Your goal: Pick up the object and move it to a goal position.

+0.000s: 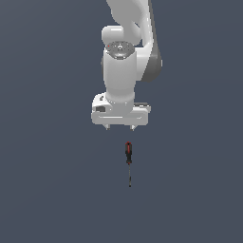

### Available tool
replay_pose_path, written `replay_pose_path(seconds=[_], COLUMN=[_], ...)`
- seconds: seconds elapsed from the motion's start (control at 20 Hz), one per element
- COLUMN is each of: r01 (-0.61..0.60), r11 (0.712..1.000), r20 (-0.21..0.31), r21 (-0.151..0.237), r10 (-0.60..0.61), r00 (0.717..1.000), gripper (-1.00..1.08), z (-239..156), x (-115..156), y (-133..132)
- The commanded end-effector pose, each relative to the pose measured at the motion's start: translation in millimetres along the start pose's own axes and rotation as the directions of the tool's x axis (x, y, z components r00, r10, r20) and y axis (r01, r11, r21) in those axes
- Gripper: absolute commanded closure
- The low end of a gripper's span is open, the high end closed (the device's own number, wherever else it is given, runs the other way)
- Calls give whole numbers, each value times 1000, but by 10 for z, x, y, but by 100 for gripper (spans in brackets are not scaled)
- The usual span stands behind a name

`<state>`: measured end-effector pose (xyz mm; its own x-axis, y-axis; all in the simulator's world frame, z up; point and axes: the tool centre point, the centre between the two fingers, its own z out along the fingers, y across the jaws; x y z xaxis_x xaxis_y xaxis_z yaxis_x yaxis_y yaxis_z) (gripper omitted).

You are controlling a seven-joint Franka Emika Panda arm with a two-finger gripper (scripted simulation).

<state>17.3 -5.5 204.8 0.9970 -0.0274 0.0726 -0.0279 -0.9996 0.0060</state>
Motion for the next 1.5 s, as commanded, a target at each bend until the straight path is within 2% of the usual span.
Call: replay_pose_path(seconds=[0.0,0.5,0.9,1.45], r01=[0,67,65,65], r11=[1000,998,998,998], r20=[0,-2,0,26], r21=[0,4,4,5], r10=[0,-67,-65,-65], r00=[1000,998,998,998], gripper=[-92,-92,-92,-92], z=[0,33,77,519], x=[0,-13,18,268], y=[0,-262,-264,-342])
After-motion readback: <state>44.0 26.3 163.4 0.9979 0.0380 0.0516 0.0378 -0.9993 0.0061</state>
